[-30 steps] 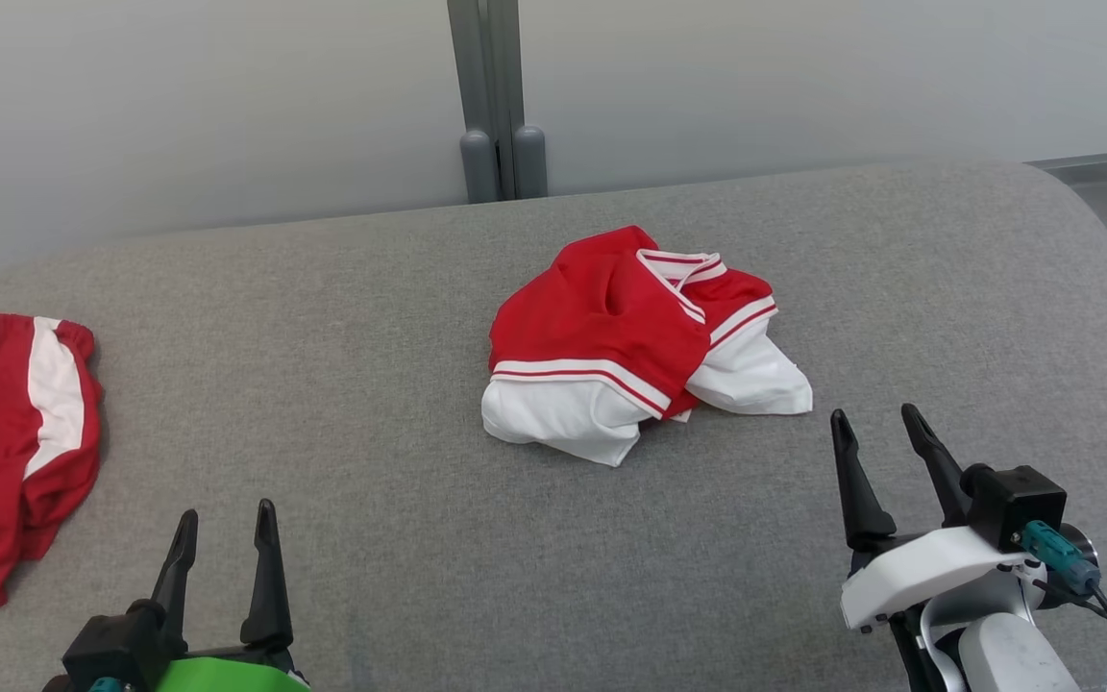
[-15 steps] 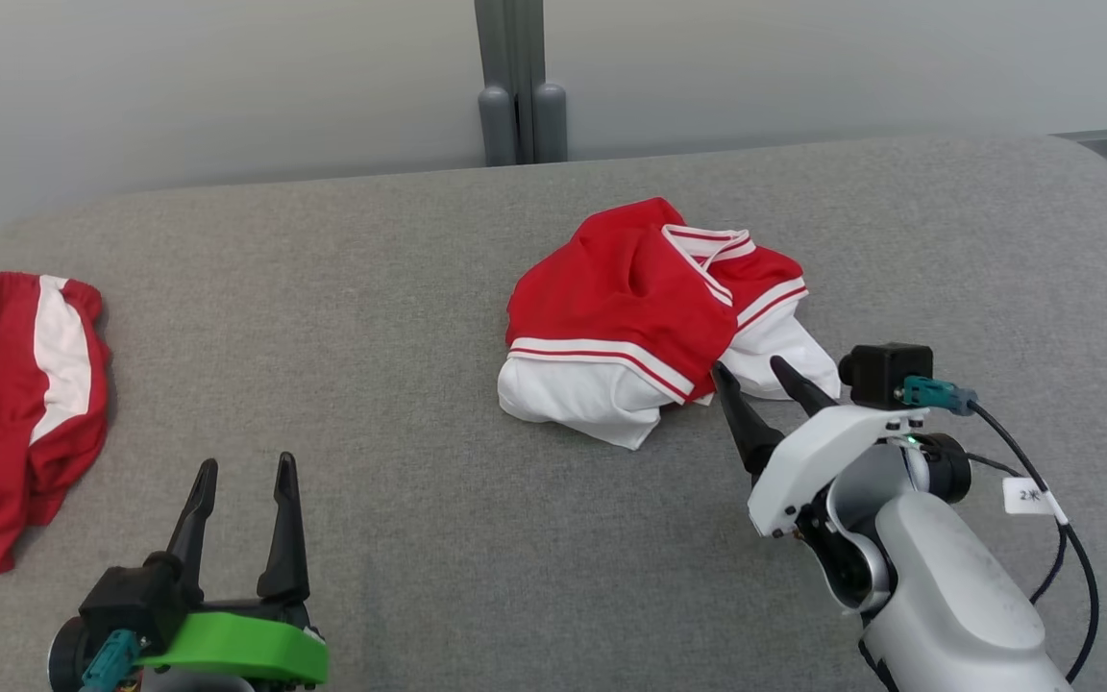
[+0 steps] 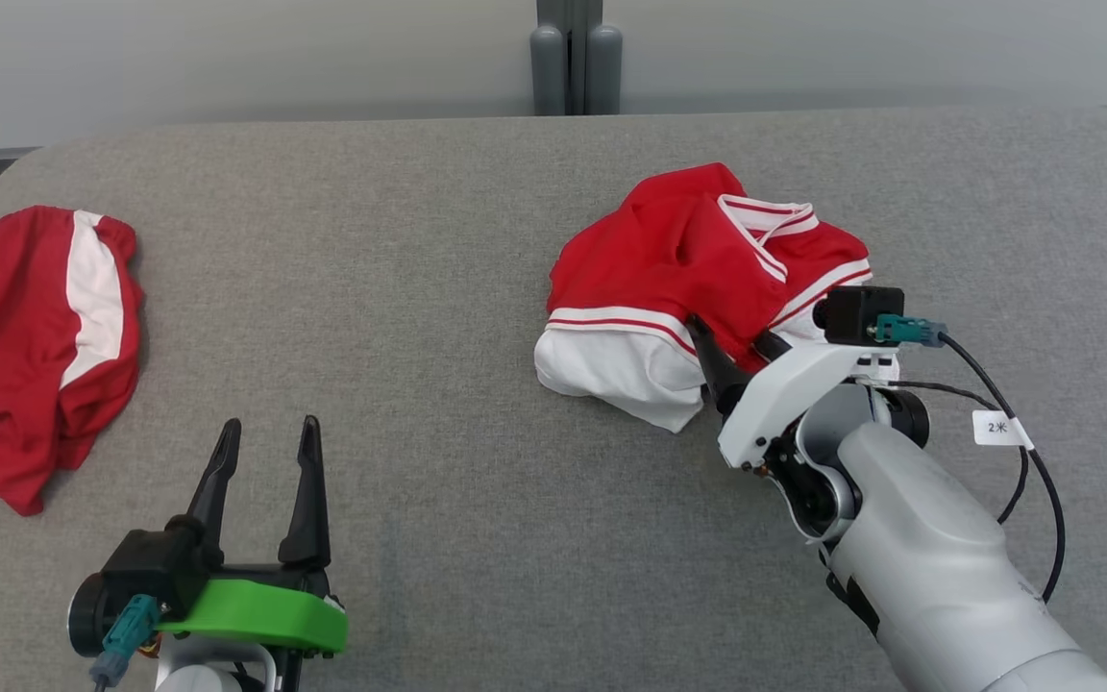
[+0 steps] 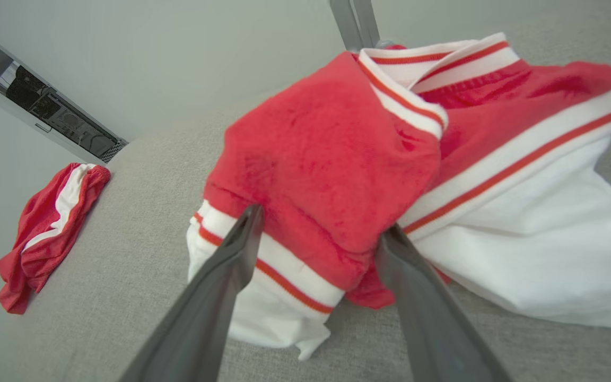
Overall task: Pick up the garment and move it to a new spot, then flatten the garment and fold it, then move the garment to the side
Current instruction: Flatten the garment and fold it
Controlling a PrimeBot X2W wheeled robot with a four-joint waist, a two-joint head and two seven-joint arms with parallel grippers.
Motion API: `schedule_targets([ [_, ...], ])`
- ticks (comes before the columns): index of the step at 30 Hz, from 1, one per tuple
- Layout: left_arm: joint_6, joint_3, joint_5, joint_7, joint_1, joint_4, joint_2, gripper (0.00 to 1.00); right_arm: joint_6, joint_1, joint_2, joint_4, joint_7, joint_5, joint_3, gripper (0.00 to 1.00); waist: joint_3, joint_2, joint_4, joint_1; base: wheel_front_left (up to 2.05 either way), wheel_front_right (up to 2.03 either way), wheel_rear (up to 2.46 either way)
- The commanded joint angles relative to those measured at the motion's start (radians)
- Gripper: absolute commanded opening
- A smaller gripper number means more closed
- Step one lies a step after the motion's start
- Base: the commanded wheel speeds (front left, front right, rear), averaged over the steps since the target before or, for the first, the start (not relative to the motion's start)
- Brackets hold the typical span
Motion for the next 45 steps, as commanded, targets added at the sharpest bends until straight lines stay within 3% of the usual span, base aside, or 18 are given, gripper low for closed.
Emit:
schedule_targets([
  [1,-0.005,0.001,0.0,-0.001,-0.013,0.002,-0.001,1.0,0.0,-0.016,-0.002,0.01,-0.025,0.013,0.015,0.39,0.002,0.0,0.005,0.0,0.0,0.0,0.0],
  [2,-0.006,0.001,0.0,-0.001,-0.012,0.002,-0.001,1.0,0.0,-0.026,-0.003,0.017,-0.051,0.009,0.029,0.0,0.001,0.0,0.005,0.0,0.0,0.0,0.0],
  [7,-0.005,0.016,-0.003,-0.001,0.007,0.003,-0.003,1.0,0.0,-0.068,-0.002,0.015,-0.14,0.013,0.095,0.0,-0.013,0.0,-0.006,0.0,0.0,0.0,0.0],
  [12,-0.005,0.031,0.003,-0.001,0.011,-0.007,-0.004,1.0,0.0,-0.134,-0.002,-0.051,-0.15,0.039,0.169,0.0,-0.016,0.0,-0.023,0.0,0.0,0.0,0.0],
  [20,-0.007,0.016,0.006,-0.001,-0.003,-0.012,-0.007,1.0,0.0,-0.367,-0.002,-0.125,-0.121,0.035,0.323,0.0,-0.012,0.0,-0.01,0.0,0.0,0.0,0.0],
  [28,-0.007,-0.013,-0.002,-0.001,-0.012,-0.016,-0.01,1.0,0.0,-0.591,-0.002,-0.175,-0.179,0.061,0.399,0.0,-0.009,0.0,0.032,0.0,0.0,0.0,0.0],
  [35,-0.008,-0.008,0.001,-0.001,-0.01,-0.023,-0.01,1.0,0.0,-0.655,-0.003,-0.178,-0.207,0.053,0.298,0.0,-0.004,0.0,0.033,0.0,0.0,0.0,0.0],
  [45,-0.008,-0.003,0.009,-0.001,0.005,-0.031,-0.009,1.0,0.0,-0.383,-0.089,-0.08,-0.207,-0.034,0.081,0.0,0.008,0.0,-0.027,0.0,0.0,0.0,0.0],
])
